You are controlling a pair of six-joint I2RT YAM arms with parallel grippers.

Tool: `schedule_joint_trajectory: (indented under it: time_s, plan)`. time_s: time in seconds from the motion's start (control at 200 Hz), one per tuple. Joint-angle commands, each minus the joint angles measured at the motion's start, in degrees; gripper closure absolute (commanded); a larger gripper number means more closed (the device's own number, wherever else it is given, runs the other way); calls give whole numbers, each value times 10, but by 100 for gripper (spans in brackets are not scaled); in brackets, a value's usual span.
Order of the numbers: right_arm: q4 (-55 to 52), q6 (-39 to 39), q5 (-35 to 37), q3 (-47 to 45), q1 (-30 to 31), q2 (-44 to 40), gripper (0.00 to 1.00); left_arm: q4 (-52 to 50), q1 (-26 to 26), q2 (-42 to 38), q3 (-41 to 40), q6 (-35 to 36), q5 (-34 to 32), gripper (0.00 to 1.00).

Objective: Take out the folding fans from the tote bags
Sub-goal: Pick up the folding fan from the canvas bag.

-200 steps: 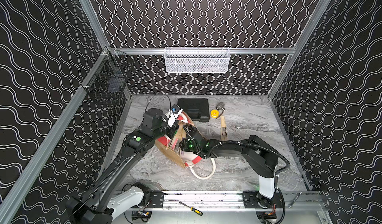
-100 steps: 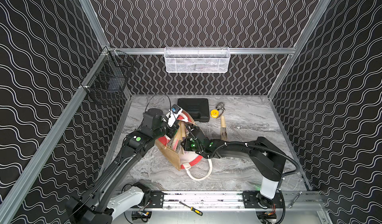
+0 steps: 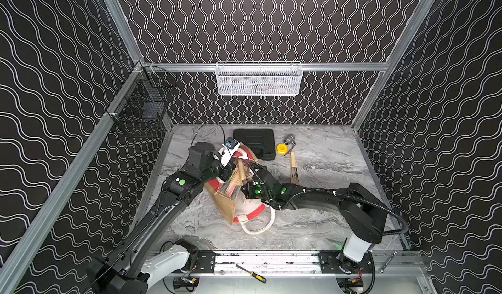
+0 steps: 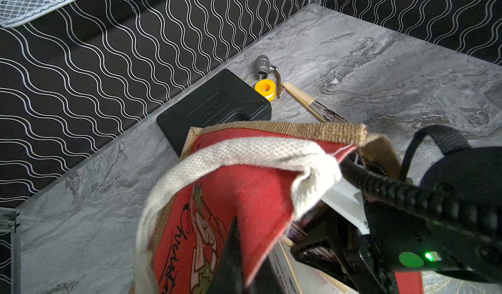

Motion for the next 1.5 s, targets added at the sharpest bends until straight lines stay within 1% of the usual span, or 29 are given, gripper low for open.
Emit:
schedule_joint_trajectory:
  time_s: [0.0,0.185,0.35,0.465,0.48,0.566,0.631,0.706,0.826,0.906,1.101,1.206,1.291,1.361,1.496]
  plan:
    - [-2,-4,-2,-5,-1,4,82,32,1,2,3,-4,3,100]
    - [13,0,-23,-11,-1,19,84,31,1,5,3,-5,3,100]
    - [15,-10,-32,-14,-1,-15,84,32,1,4,3,-5,1,100]
    - [-4,-31,-47,-14,-1,-62,84,31,1,4,3,-6,-3,100]
    - [-8,-34,-49,-29,-1,-69,84,31,1,3,3,-6,-3,100]
    - [-33,-54,-61,-44,-1,-112,84,30,1,4,4,-7,-4,100]
    - [-55,-76,-72,-58,-1,-143,84,30,1,5,4,-8,-6,100]
    - [-74,-117,-92,-78,0,-177,84,30,1,5,6,-8,-6,100]
    - [-130,-158,-89,-109,0,-234,84,30,1,5,5,-8,-8,100]
    - [-169,-178,-100,-129,0,-276,84,29,2,6,6,-8,-10,100]
    - [-224,-224,-180,-161,6,-367,84,26,1,6,8,-9,-14,100]
    - [-252,-245,-201,-161,9,-397,84,29,1,2,6,-7,-16,100]
    - [-253,-257,-225,-163,16,-423,84,29,1,0,6,-8,-20,100]
    - [-235,-269,-258,-161,26,-445,86,30,2,1,6,-9,-21,100]
    - [-201,-288,-275,-134,34,-487,86,25,1,4,8,-10,-21,100]
